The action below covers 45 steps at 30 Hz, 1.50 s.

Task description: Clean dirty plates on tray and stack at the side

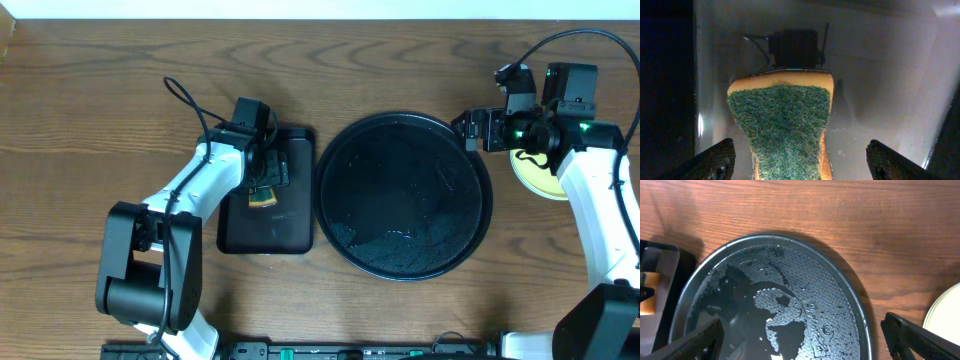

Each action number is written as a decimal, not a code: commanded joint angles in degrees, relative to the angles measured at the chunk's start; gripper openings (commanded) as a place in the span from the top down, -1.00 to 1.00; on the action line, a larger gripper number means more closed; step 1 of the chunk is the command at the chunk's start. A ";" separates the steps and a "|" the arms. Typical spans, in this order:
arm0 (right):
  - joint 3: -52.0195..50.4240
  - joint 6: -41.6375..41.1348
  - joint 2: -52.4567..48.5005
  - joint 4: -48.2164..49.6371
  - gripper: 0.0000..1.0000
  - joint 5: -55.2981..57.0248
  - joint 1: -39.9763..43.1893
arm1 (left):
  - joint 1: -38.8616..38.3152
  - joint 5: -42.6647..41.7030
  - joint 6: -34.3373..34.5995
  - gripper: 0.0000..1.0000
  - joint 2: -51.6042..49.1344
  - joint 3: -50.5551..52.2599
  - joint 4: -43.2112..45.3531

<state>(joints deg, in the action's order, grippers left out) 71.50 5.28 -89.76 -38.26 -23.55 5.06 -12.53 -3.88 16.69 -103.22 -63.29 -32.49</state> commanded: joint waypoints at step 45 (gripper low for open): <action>-41.79 13.57 75.91 33.22 -0.98 4.81 -0.13 | -0.07 0.90 -0.11 -0.69 0.17 0.42 0.07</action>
<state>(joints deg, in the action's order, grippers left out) 36.99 17.80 -18.85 -7.97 -18.46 5.06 -12.53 -3.86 16.69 -103.22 -63.29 -32.49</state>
